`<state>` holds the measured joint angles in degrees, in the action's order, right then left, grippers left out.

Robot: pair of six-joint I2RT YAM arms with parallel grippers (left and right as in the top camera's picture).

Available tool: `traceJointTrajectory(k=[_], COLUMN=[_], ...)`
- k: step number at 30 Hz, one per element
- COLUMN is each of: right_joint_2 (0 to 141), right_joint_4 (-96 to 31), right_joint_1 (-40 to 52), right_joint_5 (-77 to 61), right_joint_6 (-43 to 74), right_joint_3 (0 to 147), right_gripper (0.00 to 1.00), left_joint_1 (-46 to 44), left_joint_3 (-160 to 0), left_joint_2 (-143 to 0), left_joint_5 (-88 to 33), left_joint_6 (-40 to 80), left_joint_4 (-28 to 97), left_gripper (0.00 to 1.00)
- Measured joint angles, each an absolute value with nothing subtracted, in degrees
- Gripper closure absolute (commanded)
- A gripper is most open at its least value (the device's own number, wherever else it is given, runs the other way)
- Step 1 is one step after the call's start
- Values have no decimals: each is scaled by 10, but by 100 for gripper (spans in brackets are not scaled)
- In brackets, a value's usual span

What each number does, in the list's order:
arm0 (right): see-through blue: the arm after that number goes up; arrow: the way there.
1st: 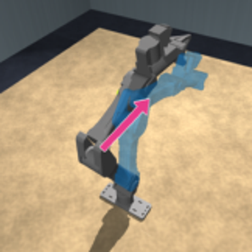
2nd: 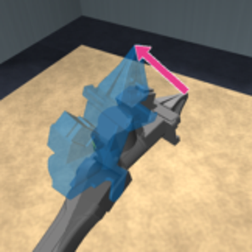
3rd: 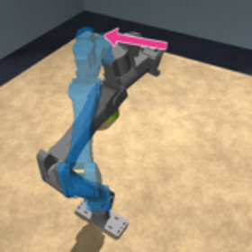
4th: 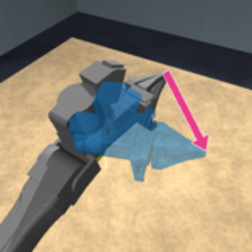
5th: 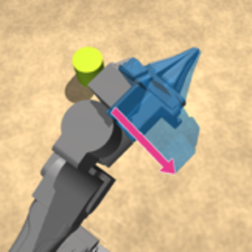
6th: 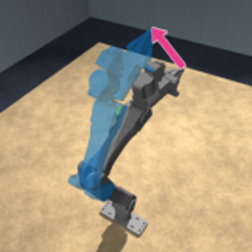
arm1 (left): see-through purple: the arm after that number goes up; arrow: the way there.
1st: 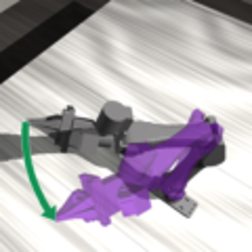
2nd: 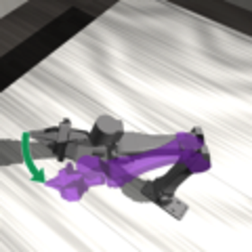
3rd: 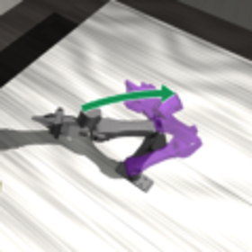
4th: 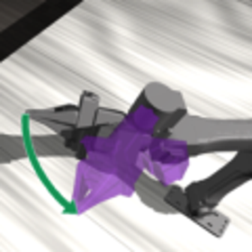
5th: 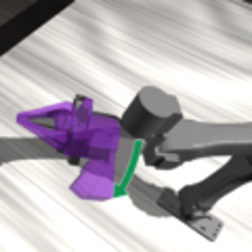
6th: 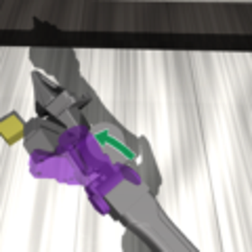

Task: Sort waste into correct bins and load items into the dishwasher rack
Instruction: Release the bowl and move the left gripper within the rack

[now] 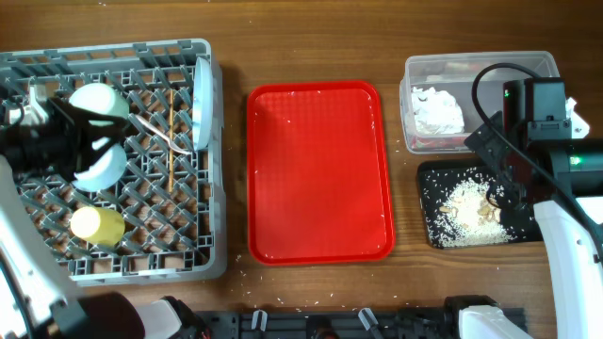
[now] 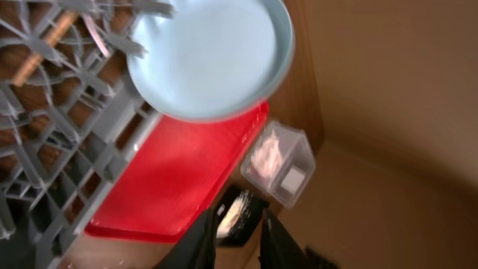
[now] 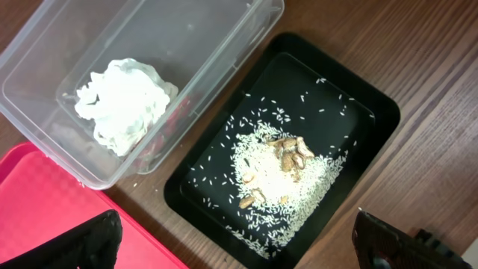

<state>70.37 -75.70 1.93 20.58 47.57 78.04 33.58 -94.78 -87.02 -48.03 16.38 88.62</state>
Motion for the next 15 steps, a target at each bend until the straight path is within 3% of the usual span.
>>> traceJointTrajectory(k=[3, 4, 5, 6, 7, 15], right_joint_2=[704, 704, 704, 704, 704, 704], right_joint_4=[-757, -757, -757, -757, -757, -757], right_joint_1=[19, 19, 19, 19, 19, 19], right_joint_5=[206, 206, 206, 206, 206, 206], right_joint_6=[476, 475, 475, 475, 476, 475], right_joint_3=[780, 780, 780, 780, 780, 780], right_gripper=[0, 0, 0, 0, 0, 0], left_joint_1=[336, 335, 335, 332, 326, 282], left_joint_3=[-948, -948, -948, -946, -941, -882], left_joint_2=[-822, -806, -795, -780, -760, -597], left_joint_5=[-495, -493, -492, -486, -479, -437], left_joint_6=[74, 52, 41, 28, 21, 3], left_joint_4=[953, 963, 965, 964, 963, 966], left_gripper=[74, 61, 41, 11, 2, 0])
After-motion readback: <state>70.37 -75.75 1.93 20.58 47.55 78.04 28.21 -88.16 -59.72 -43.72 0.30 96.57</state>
